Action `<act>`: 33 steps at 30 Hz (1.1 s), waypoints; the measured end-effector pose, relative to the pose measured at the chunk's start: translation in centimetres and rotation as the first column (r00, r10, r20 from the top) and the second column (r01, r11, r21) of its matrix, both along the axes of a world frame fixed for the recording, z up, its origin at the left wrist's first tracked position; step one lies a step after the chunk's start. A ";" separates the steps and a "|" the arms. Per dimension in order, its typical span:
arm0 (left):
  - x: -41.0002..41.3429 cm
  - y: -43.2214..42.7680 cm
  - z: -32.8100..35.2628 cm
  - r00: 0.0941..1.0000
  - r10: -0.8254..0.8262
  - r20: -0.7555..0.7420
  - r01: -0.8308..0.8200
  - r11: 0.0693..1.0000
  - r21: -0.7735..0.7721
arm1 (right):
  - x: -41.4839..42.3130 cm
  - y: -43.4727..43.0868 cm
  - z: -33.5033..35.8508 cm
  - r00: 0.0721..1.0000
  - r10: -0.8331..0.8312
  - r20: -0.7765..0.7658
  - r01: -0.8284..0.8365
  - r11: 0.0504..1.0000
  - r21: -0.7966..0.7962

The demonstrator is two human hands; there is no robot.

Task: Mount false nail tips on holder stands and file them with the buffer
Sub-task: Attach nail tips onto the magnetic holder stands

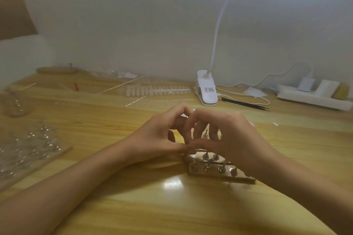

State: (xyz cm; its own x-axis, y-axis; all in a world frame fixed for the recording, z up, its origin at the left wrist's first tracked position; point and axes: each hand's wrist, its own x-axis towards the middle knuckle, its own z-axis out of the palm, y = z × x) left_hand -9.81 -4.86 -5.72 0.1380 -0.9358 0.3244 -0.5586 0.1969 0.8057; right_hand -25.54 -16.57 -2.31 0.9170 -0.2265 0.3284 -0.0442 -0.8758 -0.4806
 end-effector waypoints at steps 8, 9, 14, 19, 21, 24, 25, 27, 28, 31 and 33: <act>-0.1 0.0 0.4 1.000 0.016 -0.026 -0.017 0.999 -0.036 | 0.0 -0.1 -0.1 0.998 -0.006 0.060 0.001 0.997 0.075; -0.2 0.1 0.4 1.000 0.018 -0.025 -0.020 0.999 -0.043 | 0.1 -0.2 -0.1 0.999 -0.004 0.046 0.000 0.997 0.076; -0.8 -0.1 0.6 0.986 0.083 -0.143 -0.095 0.992 -0.083 | 0.0 -0.9 0.6 0.999 0.046 0.019 -0.049 0.962 0.267; -1.4 -0.3 1.2 0.959 0.099 -0.267 -0.129 0.987 -0.097 | -0.4 -1.5 1.3 0.999 0.047 -0.028 -0.039 0.971 0.238; -1.7 -0.4 1.1 0.953 0.125 -0.276 -0.157 0.983 -0.096 | -0.6 -1.9 1.6 0.997 0.030 -0.074 -0.017 0.985 0.174; -2.3 -0.4 1.0 0.947 0.165 -0.275 -0.201 0.974 -0.108 | -0.9 -2.3 2.1 0.995 0.052 -0.081 -0.041 0.990 0.137; -2.4 -0.5 1.0 0.948 0.176 -0.267 -0.212 0.971 -0.113 | -1.0 -2.3 2.1 0.995 0.064 -0.082 -0.052 0.990 0.135; -2.5 -0.5 1.0 0.948 0.187 -0.258 -0.223 0.967 -0.121 | -1.2 -2.4 2.1 0.993 0.075 -0.095 -0.064 0.991 0.114; -2.6 -0.5 1.0 0.949 0.188 -0.253 -0.225 0.966 -0.125 | -1.2 -2.4 2.1 0.992 0.081 -0.099 -0.069 0.991 0.112; -3.0 -0.6 0.8 0.954 0.192 -0.228 -0.225 0.966 -0.125 | -1.4 -2.6 2.1 0.993 0.076 -0.092 -0.061 0.986 0.156; -2.6 -0.6 1.0 0.942 0.236 -0.240 -0.273 0.953 -0.134 | -2.0 -2.4 2.0 0.983 0.131 -0.128 -0.106 0.977 0.185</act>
State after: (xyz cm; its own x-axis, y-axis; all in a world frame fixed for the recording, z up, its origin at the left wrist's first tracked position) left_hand -12.42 -5.49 -4.76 0.4495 -0.7965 0.4043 -0.4212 0.2101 0.8823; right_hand -27.54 -18.96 -0.33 0.9745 -0.1567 0.1606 -0.0225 -0.7805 -0.6247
